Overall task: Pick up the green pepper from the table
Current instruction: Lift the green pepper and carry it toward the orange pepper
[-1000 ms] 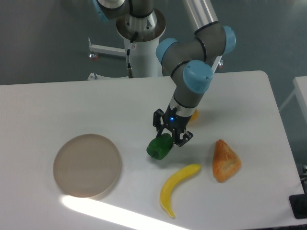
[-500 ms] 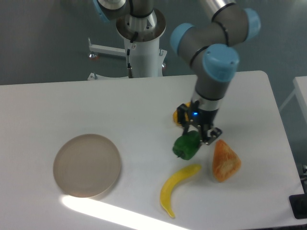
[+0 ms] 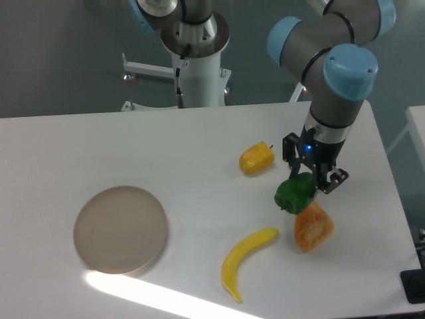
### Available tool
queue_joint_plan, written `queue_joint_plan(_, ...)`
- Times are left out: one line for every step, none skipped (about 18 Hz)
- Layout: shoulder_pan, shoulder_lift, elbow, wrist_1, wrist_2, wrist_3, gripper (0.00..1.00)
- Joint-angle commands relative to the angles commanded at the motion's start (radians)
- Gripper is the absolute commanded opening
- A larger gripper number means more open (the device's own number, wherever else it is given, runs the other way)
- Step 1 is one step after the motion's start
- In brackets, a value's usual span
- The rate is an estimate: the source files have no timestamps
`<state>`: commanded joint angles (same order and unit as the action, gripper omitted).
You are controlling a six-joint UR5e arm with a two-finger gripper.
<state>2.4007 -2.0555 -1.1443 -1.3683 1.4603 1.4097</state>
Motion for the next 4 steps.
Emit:
queue_joint_plan(-0.002,-0.003,0.000,0.000,0.000,0.000,0.32)
queue_joint_plan(-0.002,-0.005,0.000,0.002,0.000,0.000,0.32)
queue_joint_plan(-0.002,-0.005,0.002,0.002,0.000,0.002,0.32)
queue_joint_plan(-0.002,-0.006,0.005,0.002,-0.002,0.002,0.32)
